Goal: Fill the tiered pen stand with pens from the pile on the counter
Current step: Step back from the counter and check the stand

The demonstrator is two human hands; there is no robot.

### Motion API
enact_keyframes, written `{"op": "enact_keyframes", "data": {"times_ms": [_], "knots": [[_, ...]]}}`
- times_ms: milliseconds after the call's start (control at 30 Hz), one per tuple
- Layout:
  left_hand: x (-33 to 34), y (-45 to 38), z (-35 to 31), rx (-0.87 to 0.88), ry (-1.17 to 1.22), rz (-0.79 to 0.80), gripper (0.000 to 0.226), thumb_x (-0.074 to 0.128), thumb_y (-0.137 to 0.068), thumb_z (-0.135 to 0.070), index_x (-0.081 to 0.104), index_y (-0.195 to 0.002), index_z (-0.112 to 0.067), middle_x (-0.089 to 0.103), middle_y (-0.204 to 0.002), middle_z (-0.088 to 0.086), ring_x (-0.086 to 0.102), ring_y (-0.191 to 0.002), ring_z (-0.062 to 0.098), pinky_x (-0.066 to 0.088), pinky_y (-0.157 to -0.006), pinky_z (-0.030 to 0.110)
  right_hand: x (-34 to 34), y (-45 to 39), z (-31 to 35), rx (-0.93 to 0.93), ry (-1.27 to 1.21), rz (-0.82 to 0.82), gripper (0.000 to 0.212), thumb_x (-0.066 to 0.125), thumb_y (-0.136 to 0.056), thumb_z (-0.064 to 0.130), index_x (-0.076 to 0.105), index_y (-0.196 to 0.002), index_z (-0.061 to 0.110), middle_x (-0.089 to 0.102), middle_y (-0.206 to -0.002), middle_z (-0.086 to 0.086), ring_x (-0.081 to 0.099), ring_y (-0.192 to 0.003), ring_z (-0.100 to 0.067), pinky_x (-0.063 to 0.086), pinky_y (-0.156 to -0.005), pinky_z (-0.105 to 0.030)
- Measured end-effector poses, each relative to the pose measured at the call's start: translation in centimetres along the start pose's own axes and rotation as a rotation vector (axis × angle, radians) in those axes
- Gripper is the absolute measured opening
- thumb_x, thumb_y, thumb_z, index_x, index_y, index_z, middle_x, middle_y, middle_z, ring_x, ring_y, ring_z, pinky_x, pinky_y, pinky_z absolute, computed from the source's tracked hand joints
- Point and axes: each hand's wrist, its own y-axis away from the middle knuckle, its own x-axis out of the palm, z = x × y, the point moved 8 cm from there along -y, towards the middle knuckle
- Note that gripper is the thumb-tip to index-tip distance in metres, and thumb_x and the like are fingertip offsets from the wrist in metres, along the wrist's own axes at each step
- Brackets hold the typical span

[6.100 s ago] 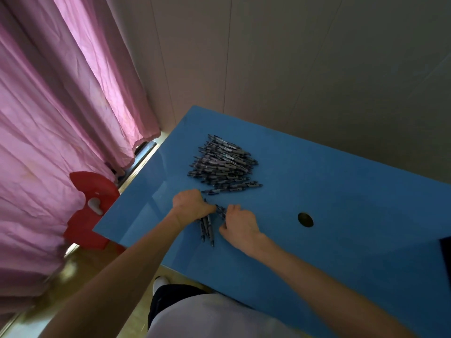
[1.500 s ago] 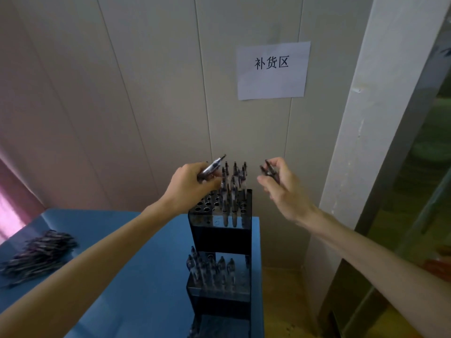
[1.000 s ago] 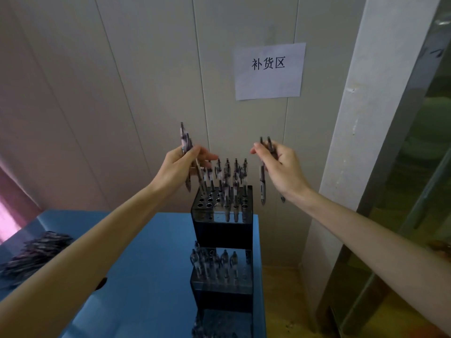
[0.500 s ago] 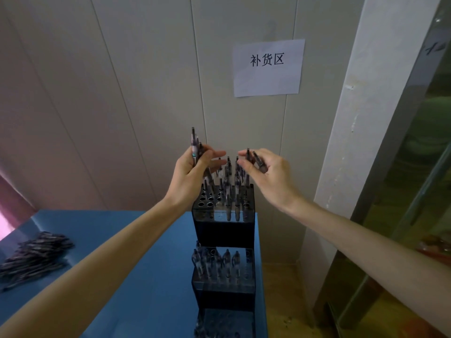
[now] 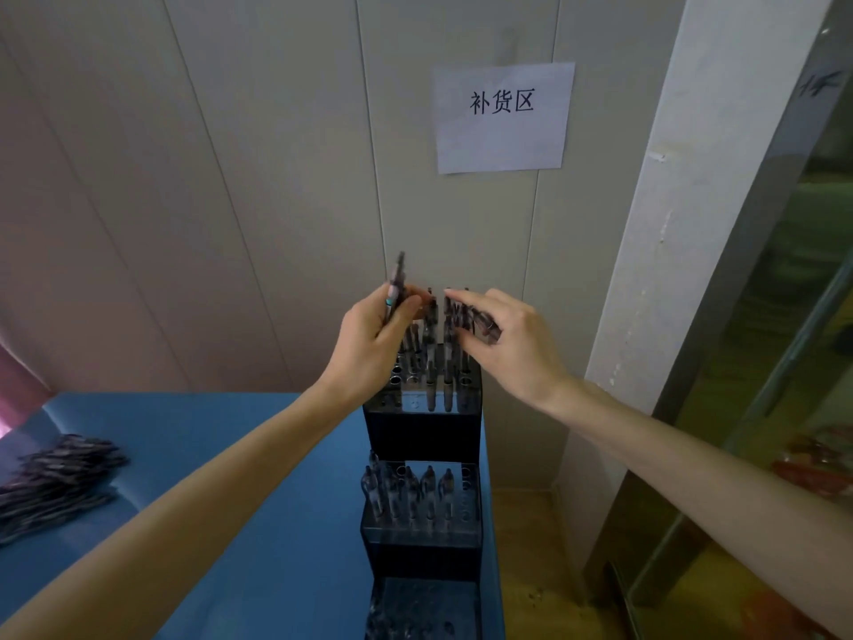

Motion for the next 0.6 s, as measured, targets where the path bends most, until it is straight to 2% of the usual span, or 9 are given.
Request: {"op": "enact_keyframes", "data": {"times_ms": [67,100,167,267,367,467,567,600], "knots": [[0.8,0.5,0.5,-0.029,-0.067,0.048,0.022,0.049,-0.107,-0.021,0.069,-0.114,-0.011,0.061,-0.072,-0.015,0.052,-0.06,0.002,0.042,-0.06,0.019,0.1,0.0,0.0,-0.007,0.003,0.013,0.05,0.068,-0.091,0.028,0.06,-0.139,0.024,0.053,-0.078,0.009,0.046,-0.061,-0.01,0.041,-0.053,-0.024],[1.1,0.8,0.9,-0.045,-0.084,0.06,0.022,0.049,-0.107,-0.021,0.068,-0.113,-0.011,0.055,-0.067,-0.014,0.045,-0.055,0.004,0.037,-0.055,0.022,0.1,0.1,0.0,-0.017,0.011,0.023,0.049,0.069,-0.091,0.025,0.06,-0.14,0.025,0.053,-0.078,0.009,0.047,-0.061,-0.011,0.042,-0.053,-0.026],[1.4,1.4,1.4,-0.031,-0.154,0.043,0.023,0.047,-0.108,-0.022,0.066,-0.11,-0.011,0.056,-0.078,-0.008,0.049,-0.062,0.009,0.04,-0.059,0.028,0.2,0.1,0.2,-0.039,0.022,0.044,0.046,0.067,-0.094,0.025,0.059,-0.14,0.025,0.052,-0.077,0.013,0.048,-0.061,-0.013,0.042,-0.052,-0.027],[1.1,2.0,1.7,-0.003,-0.232,-0.025,0.027,0.045,-0.108,-0.029,0.066,-0.111,-0.012,0.057,-0.1,-0.001,0.057,-0.084,0.013,0.05,-0.075,0.036,0.1,0.2,-0.1,-0.01,-0.028,0.059,0.047,0.058,-0.096,0.027,0.056,-0.143,0.023,0.051,-0.073,0.017,0.048,-0.059,-0.014,0.033,-0.052,-0.02],[1.1,2.3,1.5,0.016,-0.318,-0.044,0.032,0.04,-0.109,-0.035,0.062,-0.114,-0.012,0.053,-0.103,-0.003,0.056,-0.082,0.013,0.051,-0.071,0.039,-0.2,0.3,-0.1,0.021,-0.133,0.035,0.047,0.046,-0.1,0.025,0.05,-0.145,0.013,0.053,-0.067,0.016,0.044,-0.05,-0.011,0.028,-0.05,-0.014],[0.9,2.6,0.6,0.092,-0.401,-0.107,0.025,0.038,-0.11,-0.037,0.055,-0.115,-0.019,0.05,-0.103,-0.007,0.055,-0.084,0.011,0.047,-0.067,0.031,-1.3,0.3,0.3,0.038,-0.246,-0.086,0.033,0.037,-0.103,0.031,0.052,-0.123,0.009,0.042,-0.059,0.006,0.037,-0.047,-0.009,0.029,-0.046,-0.022],[-0.3,2.8,-0.5,0.1,-0.261,-0.251,0.018,0.041,-0.11,-0.032,0.053,-0.118,-0.022,0.055,-0.097,-0.008,0.055,-0.081,0.007,0.046,-0.067,0.026,-2.2,-0.1,0.4,0.09,-0.308,-0.16,0.024,0.037,-0.105,0.035,0.046,-0.097,0.013,0.042,-0.064,0.004,0.037,-0.05,-0.011,0.031,-0.047,-0.027],[-0.7,2.7,-0.6,0.083,-0.18,-0.273,0.018,0.042,-0.109,-0.031,0.054,-0.116,-0.02,0.056,-0.091,-0.008,0.053,-0.073,0.007,0.048,-0.065,0.031,-2.3,-0.3,0.3,0.123,-0.341,-0.158,0.026,0.039,-0.106,0.035,0.046,-0.093,0.014,0.042,-0.065,0.002,0.038,-0.051,-0.014,0.032,-0.048,-0.03]]}}
